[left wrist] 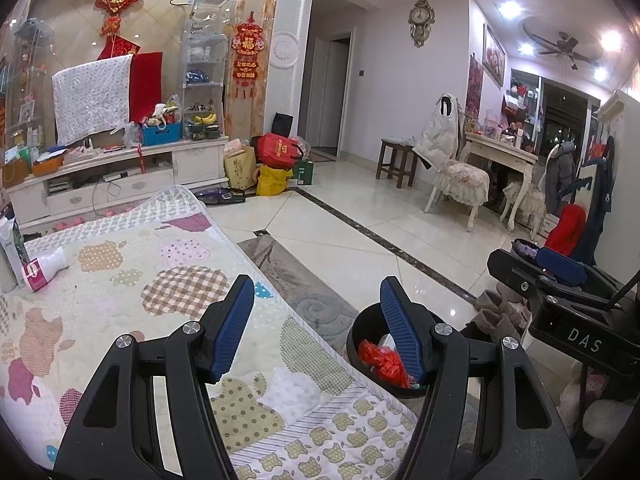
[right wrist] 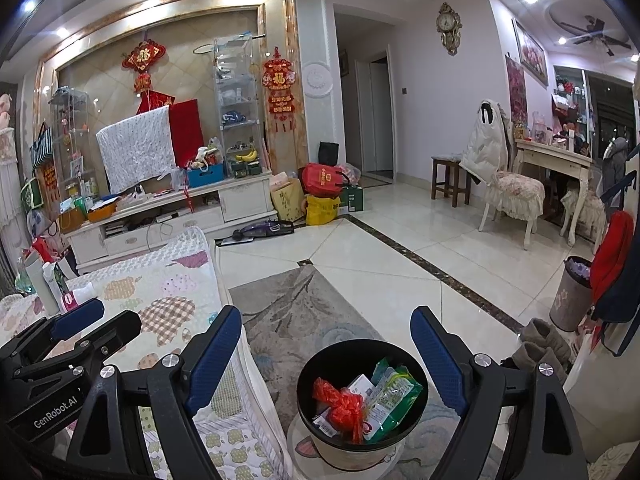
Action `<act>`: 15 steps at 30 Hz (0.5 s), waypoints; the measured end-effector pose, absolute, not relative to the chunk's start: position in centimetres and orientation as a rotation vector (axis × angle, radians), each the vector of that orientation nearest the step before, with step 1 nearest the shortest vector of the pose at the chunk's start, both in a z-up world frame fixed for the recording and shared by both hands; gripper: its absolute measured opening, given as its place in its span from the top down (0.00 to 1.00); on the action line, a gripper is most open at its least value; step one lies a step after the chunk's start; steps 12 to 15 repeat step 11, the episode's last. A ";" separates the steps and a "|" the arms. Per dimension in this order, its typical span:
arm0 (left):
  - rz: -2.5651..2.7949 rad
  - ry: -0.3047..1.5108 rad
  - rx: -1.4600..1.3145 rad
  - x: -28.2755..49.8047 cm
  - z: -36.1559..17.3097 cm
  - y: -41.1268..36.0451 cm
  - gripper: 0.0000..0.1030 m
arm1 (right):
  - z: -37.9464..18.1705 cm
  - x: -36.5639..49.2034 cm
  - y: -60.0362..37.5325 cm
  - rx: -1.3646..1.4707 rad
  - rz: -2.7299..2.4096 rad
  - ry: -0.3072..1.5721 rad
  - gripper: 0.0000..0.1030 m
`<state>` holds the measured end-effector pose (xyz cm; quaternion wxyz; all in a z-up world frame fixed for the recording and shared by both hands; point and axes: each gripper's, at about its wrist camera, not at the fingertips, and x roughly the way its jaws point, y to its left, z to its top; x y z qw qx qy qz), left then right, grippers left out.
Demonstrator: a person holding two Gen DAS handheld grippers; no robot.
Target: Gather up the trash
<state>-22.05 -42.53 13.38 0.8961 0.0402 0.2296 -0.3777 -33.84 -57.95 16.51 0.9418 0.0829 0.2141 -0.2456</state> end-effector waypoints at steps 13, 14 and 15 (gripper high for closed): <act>-0.791 0.476 0.091 -22.0 12.9 -42.5 0.37 | 15.9 -33.6 -57.8 0.169 -0.498 0.459 0.18; -0.791 0.476 0.091 -22.0 12.9 -42.5 0.37 | 15.9 -33.6 -57.8 0.169 -0.498 0.459 0.18; -0.791 0.476 0.091 -22.0 12.9 -42.5 0.37 | 15.9 -33.6 -57.8 0.169 -0.498 0.459 0.18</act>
